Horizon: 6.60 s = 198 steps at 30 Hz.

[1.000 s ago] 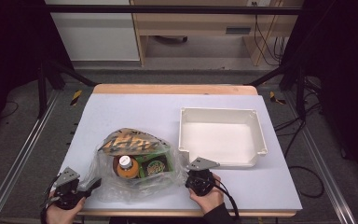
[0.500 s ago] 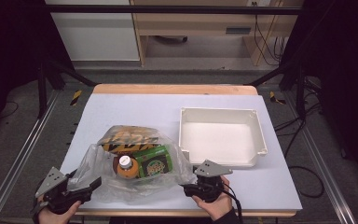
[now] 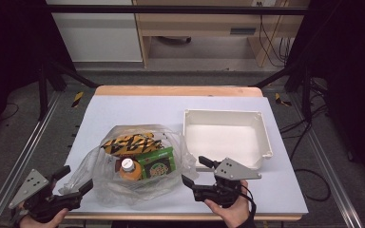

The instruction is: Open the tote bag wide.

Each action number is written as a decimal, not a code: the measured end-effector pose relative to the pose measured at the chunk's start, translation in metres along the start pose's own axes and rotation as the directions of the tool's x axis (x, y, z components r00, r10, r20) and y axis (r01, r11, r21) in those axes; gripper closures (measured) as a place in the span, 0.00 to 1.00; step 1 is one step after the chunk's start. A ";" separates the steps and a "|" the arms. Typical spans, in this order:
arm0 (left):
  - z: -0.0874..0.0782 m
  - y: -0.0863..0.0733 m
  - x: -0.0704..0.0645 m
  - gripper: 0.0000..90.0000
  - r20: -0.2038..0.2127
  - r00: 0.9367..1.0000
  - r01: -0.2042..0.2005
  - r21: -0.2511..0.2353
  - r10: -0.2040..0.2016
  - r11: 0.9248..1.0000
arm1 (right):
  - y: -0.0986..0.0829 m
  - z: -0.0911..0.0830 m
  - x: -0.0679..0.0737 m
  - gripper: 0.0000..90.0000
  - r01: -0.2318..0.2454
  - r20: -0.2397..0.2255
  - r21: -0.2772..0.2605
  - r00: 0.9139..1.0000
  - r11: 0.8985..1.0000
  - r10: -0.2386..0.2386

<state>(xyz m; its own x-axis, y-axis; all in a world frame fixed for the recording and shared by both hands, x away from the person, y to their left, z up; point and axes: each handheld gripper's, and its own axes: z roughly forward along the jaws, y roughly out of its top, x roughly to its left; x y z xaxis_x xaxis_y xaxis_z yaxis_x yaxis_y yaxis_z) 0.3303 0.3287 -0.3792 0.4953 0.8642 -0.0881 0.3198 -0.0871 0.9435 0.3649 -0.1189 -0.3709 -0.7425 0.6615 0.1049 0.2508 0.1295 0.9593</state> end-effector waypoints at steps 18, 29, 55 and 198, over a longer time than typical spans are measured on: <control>0.035 0.049 0.012 0.47 -0.017 0.995 -0.092 0.083 0.094 0.992 | 0.077 0.033 -0.027 0.39 0.054 0.094 -0.042 0.994 0.998 -0.050; 0.043 0.047 0.011 0.81 0.001 0.995 -0.095 0.148 0.096 0.984 | 0.090 0.017 -0.029 0.36 0.054 0.094 -0.098 0.995 0.994 -0.045; 0.051 0.040 0.019 1.00 0.038 0.999 -0.021 0.118 0.017 0.993 | 0.020 0.097 -0.028 1.00 0.073 0.029 0.225 0.996 0.972 -0.081; 0.095 -0.064 0.025 0.94 -0.034 0.999 0.029 0.321 -0.019 0.947 | -0.095 0.086 -0.035 0.99 0.026 0.115 0.404 0.990 0.914 -0.079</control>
<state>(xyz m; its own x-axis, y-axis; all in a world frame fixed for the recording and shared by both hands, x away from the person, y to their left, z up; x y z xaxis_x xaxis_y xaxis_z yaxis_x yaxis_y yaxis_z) 0.3988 0.3084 -0.4726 0.4610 0.8823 -0.0950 0.5766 -0.2165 0.7878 0.4203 -0.0908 -0.4882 -0.6835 0.7300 -0.0017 0.4614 0.4339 0.7738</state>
